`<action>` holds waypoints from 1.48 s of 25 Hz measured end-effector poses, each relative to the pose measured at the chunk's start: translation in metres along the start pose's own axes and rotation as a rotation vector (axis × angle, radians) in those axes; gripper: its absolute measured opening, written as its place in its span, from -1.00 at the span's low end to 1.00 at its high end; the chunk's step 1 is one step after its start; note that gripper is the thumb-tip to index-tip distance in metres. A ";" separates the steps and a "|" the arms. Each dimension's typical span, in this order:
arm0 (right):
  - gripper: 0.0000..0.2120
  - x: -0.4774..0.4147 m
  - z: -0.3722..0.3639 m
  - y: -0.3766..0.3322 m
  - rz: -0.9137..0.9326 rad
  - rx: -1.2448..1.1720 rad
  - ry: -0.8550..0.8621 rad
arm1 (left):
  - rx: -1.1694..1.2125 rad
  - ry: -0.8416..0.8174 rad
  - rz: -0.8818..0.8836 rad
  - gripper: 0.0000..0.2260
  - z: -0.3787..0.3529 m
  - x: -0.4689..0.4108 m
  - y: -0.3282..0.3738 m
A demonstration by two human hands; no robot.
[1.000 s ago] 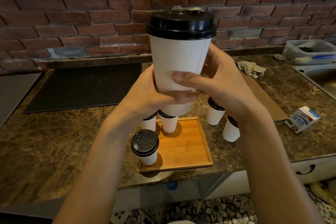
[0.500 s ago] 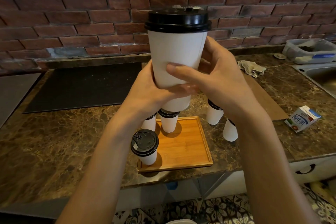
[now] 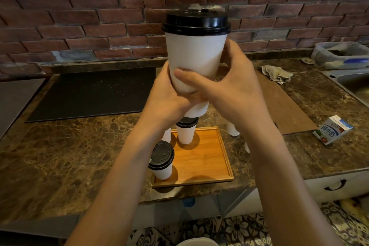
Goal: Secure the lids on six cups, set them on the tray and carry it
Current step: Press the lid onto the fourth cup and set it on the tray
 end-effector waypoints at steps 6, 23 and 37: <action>-0.26 -0.004 0.007 -0.001 0.009 -0.103 -0.039 | -0.054 -0.085 0.006 -0.47 0.004 -0.005 0.003; -0.41 -0.002 0.009 0.006 0.039 -0.216 -0.327 | 0.021 -0.277 0.116 -0.29 0.001 0.004 0.001; -0.31 0.001 0.001 -0.004 0.048 -0.088 -0.172 | -0.046 -0.059 0.003 -0.28 0.005 0.003 0.004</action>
Point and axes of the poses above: each hand's wrist, its own x-axis away from the middle knuckle, its own z-axis out of the back of the hand, y = z × x, the point moved 6 cm from there along -x, towards the middle knuckle, and after that the axes turned 3 degrees about y, right-handed, at the moved point
